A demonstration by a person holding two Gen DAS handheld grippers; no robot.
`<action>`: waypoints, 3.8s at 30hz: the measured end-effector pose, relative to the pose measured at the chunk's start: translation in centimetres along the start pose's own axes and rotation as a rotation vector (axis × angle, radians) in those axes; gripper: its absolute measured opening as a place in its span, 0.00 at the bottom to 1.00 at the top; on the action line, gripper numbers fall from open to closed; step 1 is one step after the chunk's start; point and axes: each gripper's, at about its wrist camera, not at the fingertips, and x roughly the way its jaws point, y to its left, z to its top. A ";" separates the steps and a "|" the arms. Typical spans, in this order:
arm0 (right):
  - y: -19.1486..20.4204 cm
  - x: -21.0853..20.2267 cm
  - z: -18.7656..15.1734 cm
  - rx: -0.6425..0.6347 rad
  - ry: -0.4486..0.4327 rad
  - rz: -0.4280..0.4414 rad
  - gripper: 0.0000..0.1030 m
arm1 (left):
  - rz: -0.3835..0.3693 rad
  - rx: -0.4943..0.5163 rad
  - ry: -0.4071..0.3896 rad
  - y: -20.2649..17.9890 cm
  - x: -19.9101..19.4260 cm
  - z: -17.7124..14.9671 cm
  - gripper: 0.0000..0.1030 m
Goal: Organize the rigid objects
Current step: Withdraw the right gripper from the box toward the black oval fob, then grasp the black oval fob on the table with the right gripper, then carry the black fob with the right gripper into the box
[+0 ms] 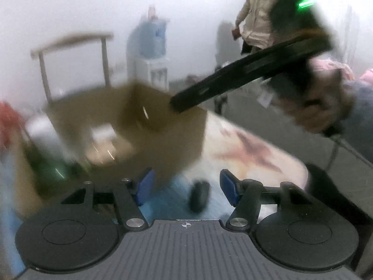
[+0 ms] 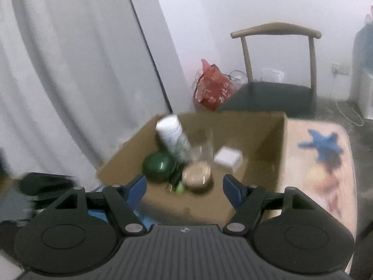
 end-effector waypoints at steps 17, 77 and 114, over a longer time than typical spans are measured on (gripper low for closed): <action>-2.8 -1.4 -10.7 0.206 0.085 -0.112 0.72 | 0.026 0.010 0.064 -3.6 8.0 -4.6 0.29; -2.6 1.7 -12.8 0.579 0.157 0.233 0.30 | -0.179 -0.254 -0.206 -0.6 1.1 -7.3 0.28; -6.1 17.3 7.0 0.385 0.510 -0.080 0.31 | 0.263 -0.156 0.522 11.4 18.9 12.4 0.32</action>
